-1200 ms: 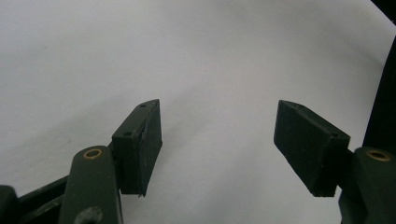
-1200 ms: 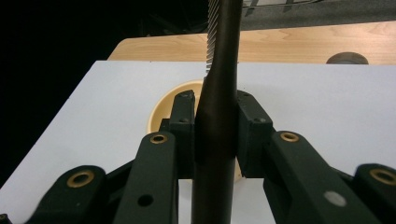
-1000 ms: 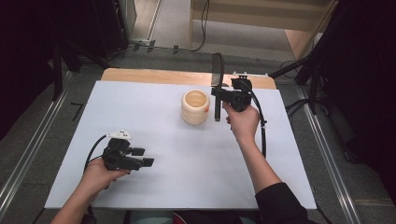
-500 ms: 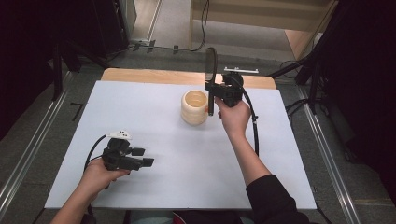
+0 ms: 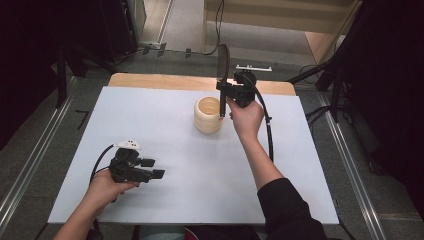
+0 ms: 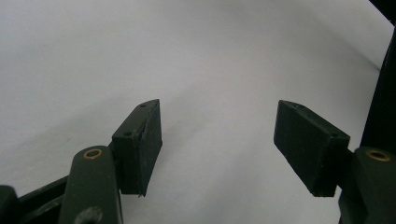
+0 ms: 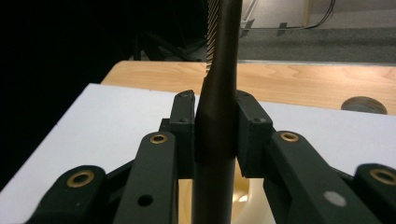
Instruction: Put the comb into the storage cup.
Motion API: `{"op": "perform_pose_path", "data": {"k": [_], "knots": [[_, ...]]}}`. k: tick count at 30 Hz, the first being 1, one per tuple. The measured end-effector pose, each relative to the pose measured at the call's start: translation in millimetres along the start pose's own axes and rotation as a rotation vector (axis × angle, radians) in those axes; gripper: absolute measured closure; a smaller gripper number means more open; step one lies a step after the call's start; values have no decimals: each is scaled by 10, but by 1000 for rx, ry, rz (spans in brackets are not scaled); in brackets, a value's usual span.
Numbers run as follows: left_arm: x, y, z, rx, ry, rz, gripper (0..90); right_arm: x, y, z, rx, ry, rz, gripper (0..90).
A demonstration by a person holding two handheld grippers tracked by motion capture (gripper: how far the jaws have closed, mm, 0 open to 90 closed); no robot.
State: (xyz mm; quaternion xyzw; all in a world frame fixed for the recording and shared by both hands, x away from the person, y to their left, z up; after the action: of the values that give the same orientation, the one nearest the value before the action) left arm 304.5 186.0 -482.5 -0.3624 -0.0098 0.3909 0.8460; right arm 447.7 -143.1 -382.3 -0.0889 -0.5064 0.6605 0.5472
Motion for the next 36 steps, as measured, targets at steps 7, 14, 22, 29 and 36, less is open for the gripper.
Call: {"op": "perform_pose_path", "data": {"k": [7, 14, 22, 29, 36], "knots": [[1, -1, -4, 1, 1, 1, 332, -19, -73, -76, 1, 12, 1, 698], [-4, 1, -18, 9, 4, -2, 333, -13, -148, -146, 2, 24, 20, 698], [1, 1, -16, 10, 8, -1, 332, -17, -155, -268, 4, 30, 15, 698], [0, 2, -20, 9, 14, 1, 333, -16, -129, -353, 3, 34, 17, 698], [4, 4, -26, 12, 16, 0, 333, -14, -86, -404, -1, 27, 25, 698]]}}
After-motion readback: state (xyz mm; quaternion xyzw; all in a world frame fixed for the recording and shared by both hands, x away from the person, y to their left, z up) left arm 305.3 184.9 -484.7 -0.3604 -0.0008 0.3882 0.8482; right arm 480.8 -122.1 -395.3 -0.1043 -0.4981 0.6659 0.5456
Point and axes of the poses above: each handheld gripper's, and its own axes: z roughly backward along the jaws, y roughly out of its underside, x roughly to its left, the point moved 2 cm from there along -z, roughly forward along the jaws, and after that the axes turned 8 degrees about -y, right-handed, at the moved point
